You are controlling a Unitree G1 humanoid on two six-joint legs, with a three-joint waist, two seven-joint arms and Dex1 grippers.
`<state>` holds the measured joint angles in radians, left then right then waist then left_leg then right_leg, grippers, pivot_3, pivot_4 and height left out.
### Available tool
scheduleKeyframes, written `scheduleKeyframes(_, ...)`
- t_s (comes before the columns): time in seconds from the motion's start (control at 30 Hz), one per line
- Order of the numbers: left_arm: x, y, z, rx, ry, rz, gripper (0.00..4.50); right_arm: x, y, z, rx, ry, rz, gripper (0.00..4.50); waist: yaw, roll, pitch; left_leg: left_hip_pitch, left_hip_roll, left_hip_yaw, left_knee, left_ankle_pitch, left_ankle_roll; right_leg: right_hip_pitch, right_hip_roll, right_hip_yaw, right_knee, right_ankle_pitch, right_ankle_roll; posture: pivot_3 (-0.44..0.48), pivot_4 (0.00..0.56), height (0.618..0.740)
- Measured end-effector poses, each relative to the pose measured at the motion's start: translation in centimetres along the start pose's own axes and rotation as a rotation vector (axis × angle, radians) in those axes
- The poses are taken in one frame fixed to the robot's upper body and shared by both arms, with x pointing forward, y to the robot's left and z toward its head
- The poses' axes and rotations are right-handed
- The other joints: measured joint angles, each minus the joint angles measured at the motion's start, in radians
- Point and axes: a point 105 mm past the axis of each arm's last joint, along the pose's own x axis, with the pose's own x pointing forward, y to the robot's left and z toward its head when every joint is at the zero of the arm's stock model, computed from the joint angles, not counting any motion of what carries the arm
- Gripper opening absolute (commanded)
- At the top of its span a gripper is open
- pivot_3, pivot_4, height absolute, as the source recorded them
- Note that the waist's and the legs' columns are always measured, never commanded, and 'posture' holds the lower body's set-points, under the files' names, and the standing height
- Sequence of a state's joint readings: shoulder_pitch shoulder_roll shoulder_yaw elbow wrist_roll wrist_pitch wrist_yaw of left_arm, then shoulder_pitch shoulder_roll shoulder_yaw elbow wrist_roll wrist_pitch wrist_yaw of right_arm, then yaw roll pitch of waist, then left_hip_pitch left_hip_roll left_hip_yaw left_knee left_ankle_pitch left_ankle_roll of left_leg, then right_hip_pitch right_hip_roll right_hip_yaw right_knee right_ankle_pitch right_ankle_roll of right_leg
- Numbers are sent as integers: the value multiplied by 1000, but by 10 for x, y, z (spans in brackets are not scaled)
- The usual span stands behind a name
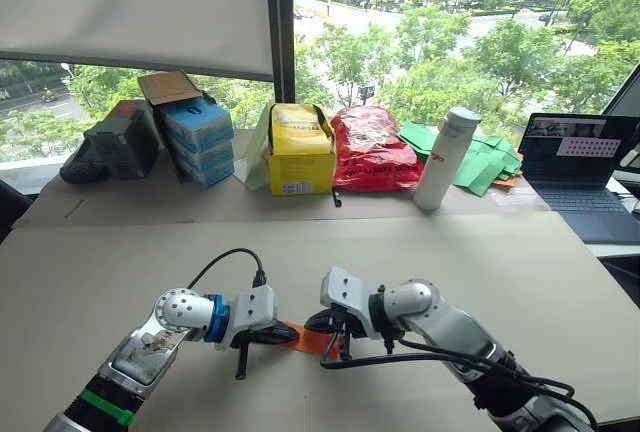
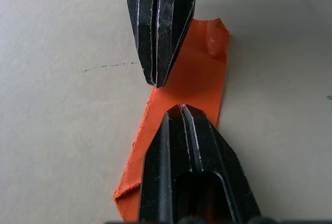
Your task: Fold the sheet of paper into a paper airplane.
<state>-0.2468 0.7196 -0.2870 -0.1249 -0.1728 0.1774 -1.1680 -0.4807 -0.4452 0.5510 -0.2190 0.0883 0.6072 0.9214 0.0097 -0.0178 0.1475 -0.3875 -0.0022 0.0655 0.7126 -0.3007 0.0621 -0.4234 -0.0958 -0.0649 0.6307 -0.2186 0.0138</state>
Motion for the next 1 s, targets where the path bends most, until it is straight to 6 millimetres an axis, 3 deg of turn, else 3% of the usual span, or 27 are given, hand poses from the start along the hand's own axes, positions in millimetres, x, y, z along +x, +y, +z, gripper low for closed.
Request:
scheduleKeyframes(0.57, 1, 7, -3, 4, 8, 31, 7, -2, 3, -10, -28, 90, 11, 14, 3, 5, -6, 4, 0, 0, 0, -1, 2, 4, -1, 0, -1, 0, 0, 0, 150, 740)
scheduleKeyframes(1.0, 3, 7, -4, 24, 9, 28, 7, -20, 10, -22, -38, 128, -17, 14, 6, 5, -7, 4, 0, 0, 0, -2, 3, 4, -2, 0, -1, 0, 0, 0, 150, 740)
